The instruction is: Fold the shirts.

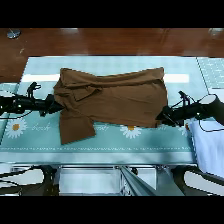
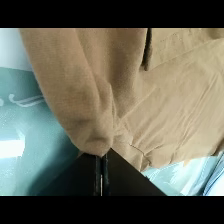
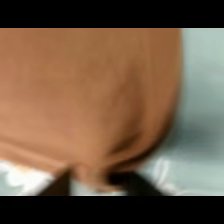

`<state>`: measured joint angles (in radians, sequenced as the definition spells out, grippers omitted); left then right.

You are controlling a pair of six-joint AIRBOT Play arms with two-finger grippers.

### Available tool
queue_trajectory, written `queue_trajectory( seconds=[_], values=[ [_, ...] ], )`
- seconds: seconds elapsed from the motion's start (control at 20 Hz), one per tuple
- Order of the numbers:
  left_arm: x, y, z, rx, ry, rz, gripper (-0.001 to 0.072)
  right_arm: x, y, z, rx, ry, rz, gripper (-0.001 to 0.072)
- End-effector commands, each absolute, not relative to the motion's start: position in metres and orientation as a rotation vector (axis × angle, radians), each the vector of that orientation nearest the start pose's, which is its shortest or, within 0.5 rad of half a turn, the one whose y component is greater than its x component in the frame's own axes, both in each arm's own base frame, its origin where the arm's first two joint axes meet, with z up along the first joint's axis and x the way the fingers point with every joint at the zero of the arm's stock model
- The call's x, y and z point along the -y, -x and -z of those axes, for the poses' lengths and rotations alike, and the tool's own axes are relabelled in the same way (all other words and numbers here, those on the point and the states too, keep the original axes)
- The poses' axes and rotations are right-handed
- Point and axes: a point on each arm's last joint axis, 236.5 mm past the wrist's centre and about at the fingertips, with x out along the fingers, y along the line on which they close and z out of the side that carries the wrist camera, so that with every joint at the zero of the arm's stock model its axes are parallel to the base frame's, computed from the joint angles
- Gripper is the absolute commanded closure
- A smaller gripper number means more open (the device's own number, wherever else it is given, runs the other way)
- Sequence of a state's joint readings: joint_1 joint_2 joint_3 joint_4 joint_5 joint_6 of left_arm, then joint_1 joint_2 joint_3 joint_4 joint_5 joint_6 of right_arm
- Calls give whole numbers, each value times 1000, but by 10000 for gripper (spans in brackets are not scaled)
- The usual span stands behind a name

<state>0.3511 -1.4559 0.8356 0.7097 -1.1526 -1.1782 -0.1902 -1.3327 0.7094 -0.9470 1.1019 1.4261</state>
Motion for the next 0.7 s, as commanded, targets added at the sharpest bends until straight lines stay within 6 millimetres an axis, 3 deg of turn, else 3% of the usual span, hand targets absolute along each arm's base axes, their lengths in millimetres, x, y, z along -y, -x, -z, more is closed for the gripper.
queue_trajectory(
  seconds=[0.0,0.15,0.25,0.3,0.35,0.45,0.55,0.65],
  values=[
    [49,-343,78,-1370,888,292,686,-84,-292,100,-1555,-711,-193,687],
    [50,-351,64,-1349,880,322,686,-79,-317,66,-1513,-673,-253,688],
    [50,-384,14,-1198,879,391,686,-76,-350,18,-1422,-623,-312,687],
    [49,-405,-26,-1074,875,435,686,-72,-373,-17,-1332,-581,-336,687],
    [47,-425,-79,-920,854,491,686,-69,-394,-57,-1230,-545,-349,687],
    [35,-447,-179,-656,758,523,687,-62,-427,-155,-983,-452,-367,687],
    [26,-446,-270,-445,625,513,687,-56,-430,-249,-777,-365,-355,688],
    [25,-424,-350,-266,507,505,687,-54,-410,-327,-600,-289,-345,687]
  ],
)
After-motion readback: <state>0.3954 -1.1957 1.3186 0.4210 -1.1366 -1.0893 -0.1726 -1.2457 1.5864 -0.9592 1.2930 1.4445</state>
